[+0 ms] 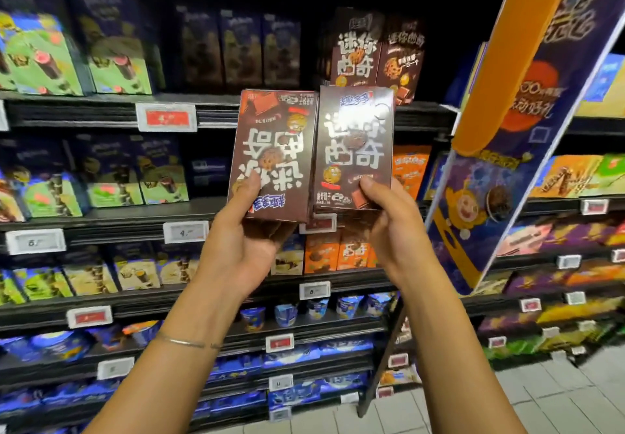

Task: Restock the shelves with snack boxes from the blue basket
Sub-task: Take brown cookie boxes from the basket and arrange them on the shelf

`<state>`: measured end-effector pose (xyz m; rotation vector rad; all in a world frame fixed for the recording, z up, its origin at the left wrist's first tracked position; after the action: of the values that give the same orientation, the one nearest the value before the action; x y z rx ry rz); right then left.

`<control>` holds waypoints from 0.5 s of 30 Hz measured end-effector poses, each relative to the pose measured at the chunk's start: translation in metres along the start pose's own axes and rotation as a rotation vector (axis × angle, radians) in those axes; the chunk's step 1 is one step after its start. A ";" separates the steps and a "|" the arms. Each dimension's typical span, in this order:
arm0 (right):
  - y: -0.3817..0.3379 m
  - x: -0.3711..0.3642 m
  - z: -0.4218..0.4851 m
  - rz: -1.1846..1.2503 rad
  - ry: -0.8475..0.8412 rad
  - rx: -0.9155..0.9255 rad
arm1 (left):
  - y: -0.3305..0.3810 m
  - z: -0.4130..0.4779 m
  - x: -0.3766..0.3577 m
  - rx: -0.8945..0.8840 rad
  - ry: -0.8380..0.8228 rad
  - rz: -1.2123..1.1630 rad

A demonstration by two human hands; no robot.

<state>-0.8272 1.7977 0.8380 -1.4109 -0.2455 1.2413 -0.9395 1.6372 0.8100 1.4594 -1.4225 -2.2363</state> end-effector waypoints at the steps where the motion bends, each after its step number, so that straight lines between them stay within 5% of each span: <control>1: -0.007 0.004 0.009 -0.025 -0.017 0.002 | -0.001 0.008 -0.006 -0.009 0.009 0.005; 15: -0.101 0.057 0.114 -0.377 -0.129 0.183 | -0.018 0.089 -0.102 -0.206 0.061 0.100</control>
<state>-0.8412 1.9375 0.9191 -1.0695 -0.4529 1.0134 -0.9471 1.7591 0.8721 1.3475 -1.1802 -2.1837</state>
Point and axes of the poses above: each hand's wrist, its own z-axis towards the middle knuckle, its own x-axis out of the back of the hand, y = z × x, the point moved 9 cm from there along z, towards the middle knuckle, and after that the axes turned 12 degrees about z, right-handed, at the moved point
